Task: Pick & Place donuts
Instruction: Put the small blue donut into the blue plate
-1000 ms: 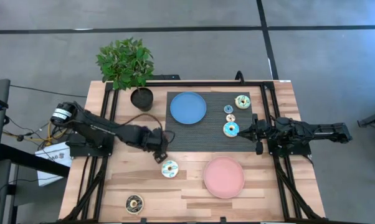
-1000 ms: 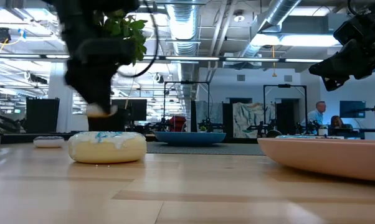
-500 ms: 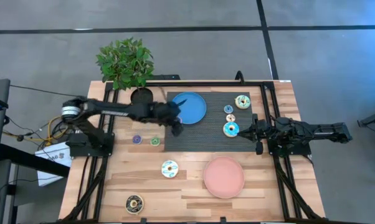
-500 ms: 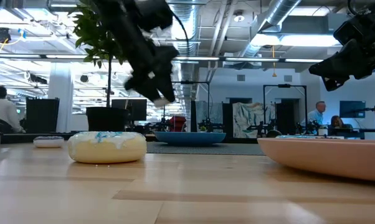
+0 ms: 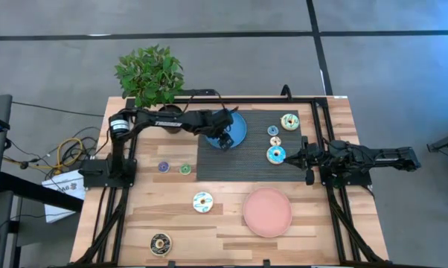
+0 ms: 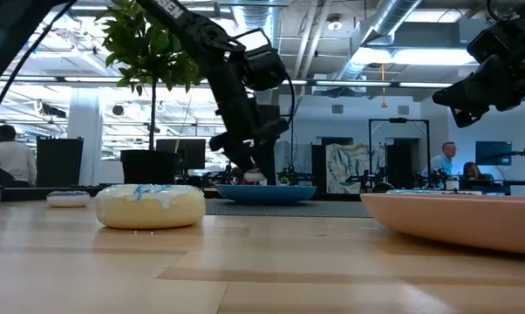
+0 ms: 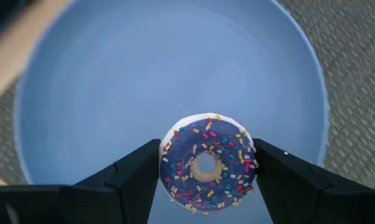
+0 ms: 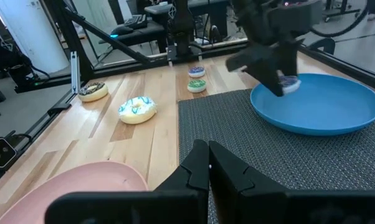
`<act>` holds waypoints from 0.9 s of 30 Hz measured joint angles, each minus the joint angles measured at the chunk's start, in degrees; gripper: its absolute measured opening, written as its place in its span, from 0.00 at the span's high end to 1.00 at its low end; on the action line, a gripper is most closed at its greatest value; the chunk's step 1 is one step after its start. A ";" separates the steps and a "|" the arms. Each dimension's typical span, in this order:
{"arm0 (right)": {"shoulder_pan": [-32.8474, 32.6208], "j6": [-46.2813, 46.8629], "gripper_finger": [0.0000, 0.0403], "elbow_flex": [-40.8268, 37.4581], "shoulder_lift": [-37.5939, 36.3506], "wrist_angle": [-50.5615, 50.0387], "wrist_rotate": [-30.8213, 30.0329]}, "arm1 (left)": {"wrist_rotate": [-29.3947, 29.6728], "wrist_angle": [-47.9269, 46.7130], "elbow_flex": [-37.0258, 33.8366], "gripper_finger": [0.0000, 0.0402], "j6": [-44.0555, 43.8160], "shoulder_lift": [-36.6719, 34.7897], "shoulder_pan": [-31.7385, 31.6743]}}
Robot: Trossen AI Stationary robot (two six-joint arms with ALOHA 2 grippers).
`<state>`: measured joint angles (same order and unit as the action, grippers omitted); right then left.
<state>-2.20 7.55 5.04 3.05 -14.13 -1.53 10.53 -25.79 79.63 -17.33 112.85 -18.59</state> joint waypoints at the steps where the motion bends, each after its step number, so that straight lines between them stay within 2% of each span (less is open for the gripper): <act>1: -0.02 0.00 1.00 -0.01 0.00 0.00 0.00 | 0.69 0.08 0.46 0.41 0.49 0.30 -0.30; 9: 0.00 0.00 1.00 0.00 0.00 0.00 0.00 | 1.25 4.01 1.25 0.41 3.16 0.73 -2.92; 13: 0.00 0.00 1.00 0.00 0.00 0.00 0.01 | -1.23 3.70 1.25 0.41 3.20 0.75 -3.48; 22: -0.01 0.00 1.00 -0.01 0.00 0.00 -0.02 | -2.71 2.75 0.97 0.41 1.61 5.37 -2.96; 27: 0.00 0.00 1.00 -0.02 -0.09 0.02 -0.06 | -3.70 5.13 1.01 0.41 0.31 5.45 -2.97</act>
<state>-2.20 7.55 5.02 2.96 -14.11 -1.59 6.84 -20.66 80.64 -17.02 118.30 -21.56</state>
